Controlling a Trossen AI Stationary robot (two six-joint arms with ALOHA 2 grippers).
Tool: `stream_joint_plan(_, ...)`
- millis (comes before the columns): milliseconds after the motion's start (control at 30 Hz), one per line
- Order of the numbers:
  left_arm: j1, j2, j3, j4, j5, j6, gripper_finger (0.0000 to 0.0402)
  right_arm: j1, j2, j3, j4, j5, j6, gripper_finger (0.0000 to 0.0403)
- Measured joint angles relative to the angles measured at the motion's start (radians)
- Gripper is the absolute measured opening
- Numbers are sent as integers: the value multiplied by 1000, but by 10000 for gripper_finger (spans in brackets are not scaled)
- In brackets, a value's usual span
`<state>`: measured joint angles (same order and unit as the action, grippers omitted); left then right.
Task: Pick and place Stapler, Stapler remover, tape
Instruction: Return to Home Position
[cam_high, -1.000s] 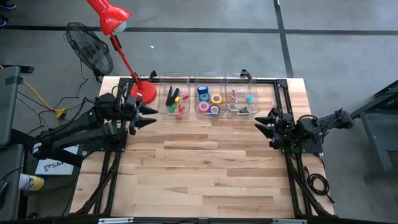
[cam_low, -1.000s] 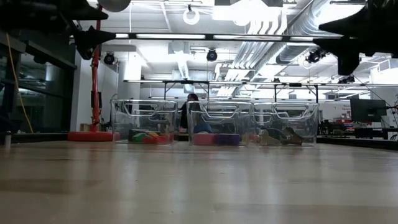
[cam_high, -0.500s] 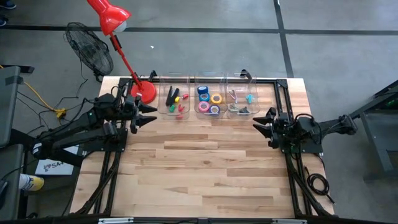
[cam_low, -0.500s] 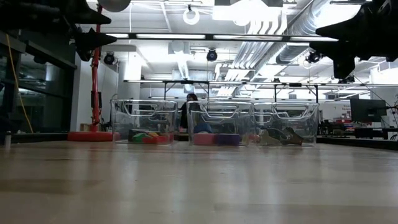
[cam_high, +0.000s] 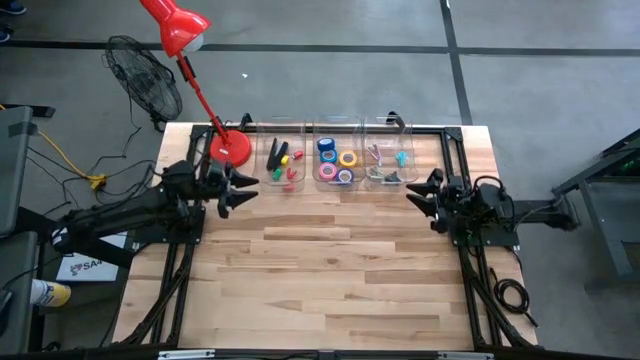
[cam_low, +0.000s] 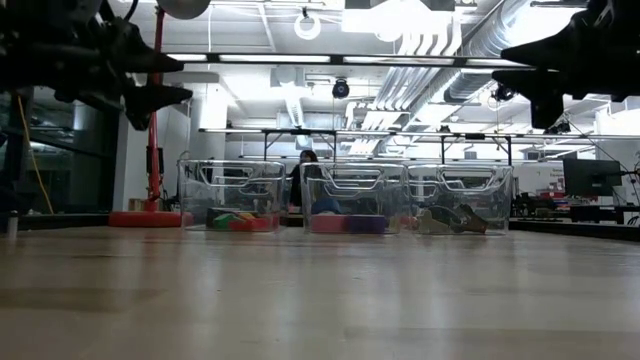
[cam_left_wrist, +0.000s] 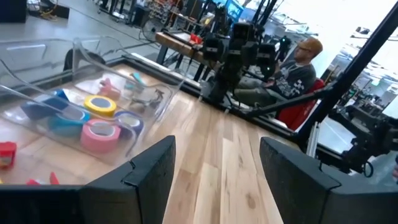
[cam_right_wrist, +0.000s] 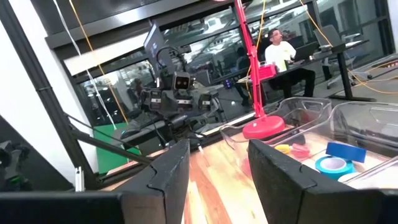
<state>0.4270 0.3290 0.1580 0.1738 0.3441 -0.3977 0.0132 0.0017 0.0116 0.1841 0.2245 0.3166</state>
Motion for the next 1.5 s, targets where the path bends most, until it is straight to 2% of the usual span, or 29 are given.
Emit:
stream_joint_plan(133,-69,0,-16,3,-64,0,230,-32,0,0,-4,-25,16,156)
stream_joint_plan(300,-183,0,-41,5,-192,1,230,-75,0,0,-13,-57,20,156)
stream_joint_plan(500,-292,-6,-85,38,-324,0,230,-126,0,0,-27,-168,45,156)
stream_joint_plan(733,-310,-74,-134,113,-308,0,230,-176,1,0,-38,-265,69,156)
stream_joint_plan(1067,-310,-227,-143,-36,-310,25,230,-244,3,0,-39,-336,76,156)
stream_joint_plan(1267,-309,-326,-142,-168,-360,63,230,-271,3,0,-48,-341,42,156)
stream_joint_plan(1400,-309,-322,-125,-199,-345,113,230,-295,3,0,-69,-334,14,156)
stream_joint_plan(1500,-309,-323,-124,-209,-339,77,230,-308,3,0,-104,-303,-3,156)
